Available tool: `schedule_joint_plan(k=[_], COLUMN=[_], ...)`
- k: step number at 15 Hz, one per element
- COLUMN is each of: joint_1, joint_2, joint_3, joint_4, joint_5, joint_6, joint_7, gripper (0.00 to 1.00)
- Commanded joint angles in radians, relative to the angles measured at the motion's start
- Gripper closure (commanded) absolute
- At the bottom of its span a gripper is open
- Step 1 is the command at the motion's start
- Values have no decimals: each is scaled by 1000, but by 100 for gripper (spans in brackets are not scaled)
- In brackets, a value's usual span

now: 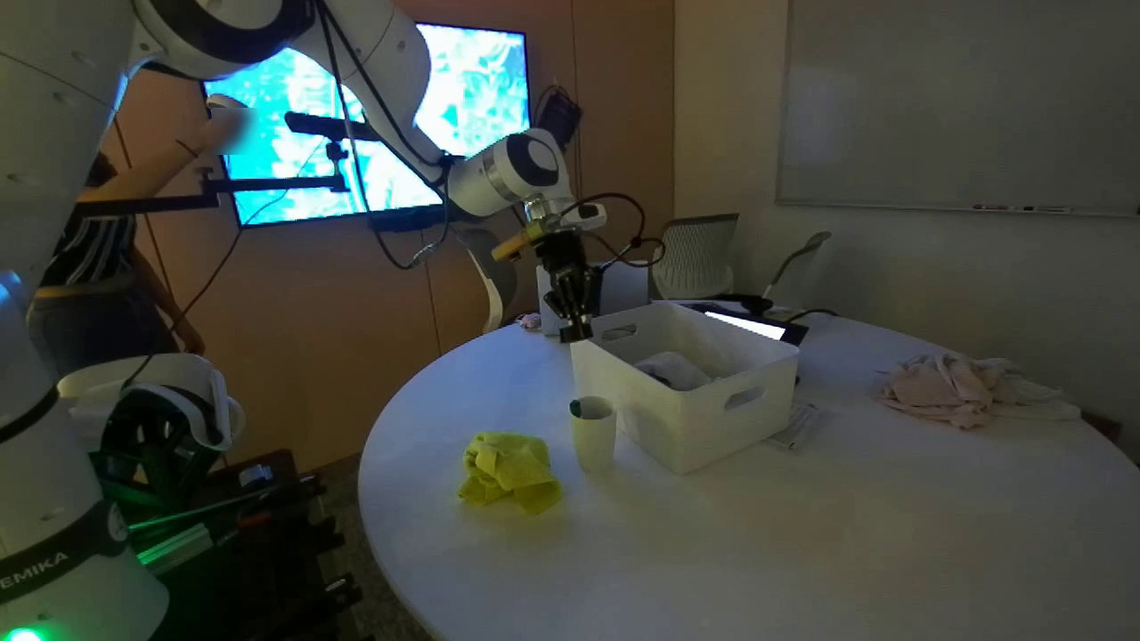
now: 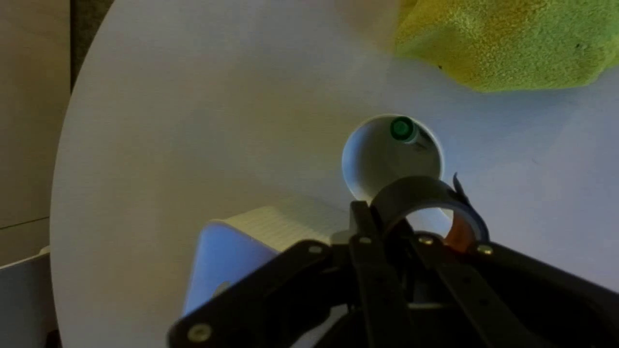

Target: Put each towel in the white box, and each item from the towel in the white mug

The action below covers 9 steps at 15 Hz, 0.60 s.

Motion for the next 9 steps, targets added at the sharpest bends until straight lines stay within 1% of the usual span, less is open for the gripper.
schedule_joint_plan(k=[1, 9], joint_1=[-14, -41], joint_2=[17, 88], joint_3=[-17, -35], joint_4=[-3, -22], joint_5=[30, 33], joint_6=[37, 136], joint_7=[-50, -101], gripper=[89, 90])
